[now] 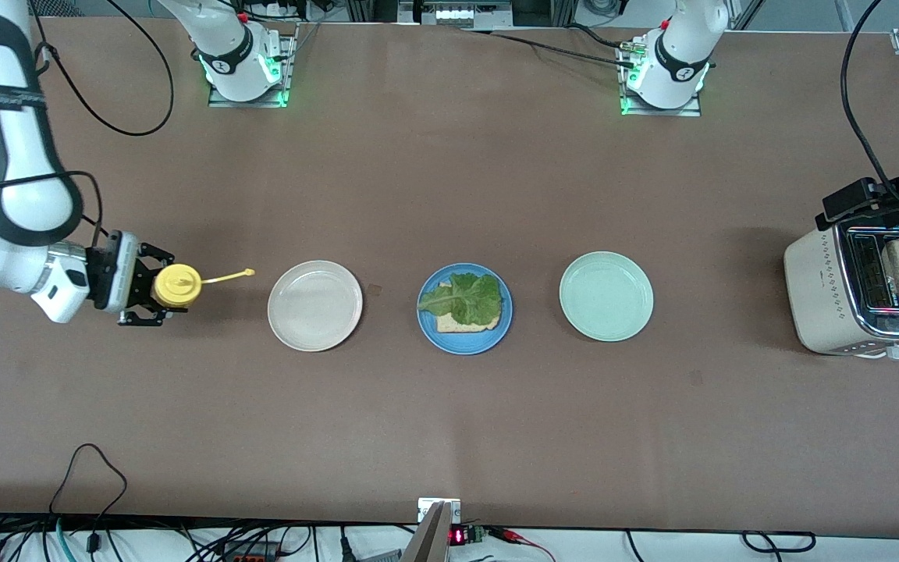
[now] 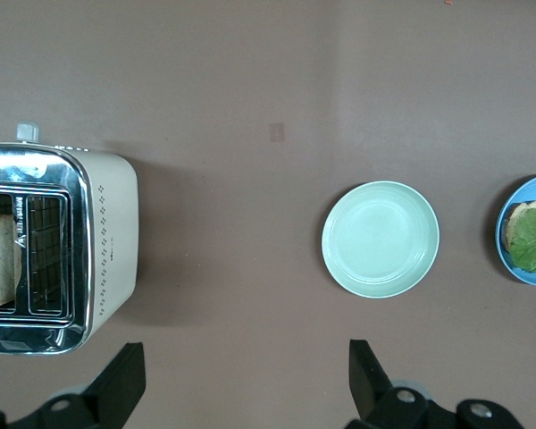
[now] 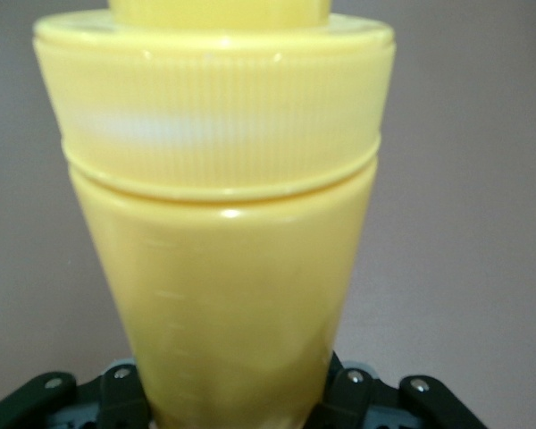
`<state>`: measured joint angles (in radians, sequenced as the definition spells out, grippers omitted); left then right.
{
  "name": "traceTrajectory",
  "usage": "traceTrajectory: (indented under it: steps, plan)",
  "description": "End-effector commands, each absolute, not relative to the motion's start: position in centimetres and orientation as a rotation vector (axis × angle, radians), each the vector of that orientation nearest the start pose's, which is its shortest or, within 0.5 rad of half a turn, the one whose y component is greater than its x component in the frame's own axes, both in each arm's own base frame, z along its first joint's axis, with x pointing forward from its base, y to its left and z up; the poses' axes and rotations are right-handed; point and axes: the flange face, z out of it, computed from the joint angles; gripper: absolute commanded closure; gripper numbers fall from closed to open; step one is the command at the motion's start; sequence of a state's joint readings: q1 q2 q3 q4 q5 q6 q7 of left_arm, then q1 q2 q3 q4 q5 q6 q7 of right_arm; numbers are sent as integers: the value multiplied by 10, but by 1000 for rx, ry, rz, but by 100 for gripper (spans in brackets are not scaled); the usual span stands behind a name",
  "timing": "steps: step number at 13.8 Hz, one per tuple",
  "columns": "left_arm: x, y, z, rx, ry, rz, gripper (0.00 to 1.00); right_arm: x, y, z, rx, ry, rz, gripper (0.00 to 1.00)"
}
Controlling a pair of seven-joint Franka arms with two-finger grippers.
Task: Make sandwich in blue plate with both arms
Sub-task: 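Lift the yellow bottle and carry it toward the blue plate with the right gripper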
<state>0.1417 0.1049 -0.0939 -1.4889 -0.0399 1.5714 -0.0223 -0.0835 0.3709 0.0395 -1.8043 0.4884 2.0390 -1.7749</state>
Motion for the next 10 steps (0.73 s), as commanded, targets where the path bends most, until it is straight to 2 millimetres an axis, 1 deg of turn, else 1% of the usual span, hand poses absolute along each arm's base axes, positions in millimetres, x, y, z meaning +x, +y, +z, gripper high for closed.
traceTrajectory:
  steps: [1,2,3,6,8,10]
  plan:
    - [582,32,611,-3181,-111,15,0,628,37,353,-2150,-1848,-287,100]
    - [583,33,610,-3182,-111,15,0,628,58,354,-2167,-1859,-268,100]
    - [583,32,610,-3182,-108,15,0,628,74,355,-2191,-1869,-246,100]
    - [584,25,612,-3180,-96,-1,0,621,130,357,-2223,-1939,-165,100]
    - [586,24,612,-3180,-94,-14,0,612,168,358,-2244,-1989,-113,100]
    - [585,25,610,-3182,-99,-7,0,604,201,356,-2299,-2015,-64,100]
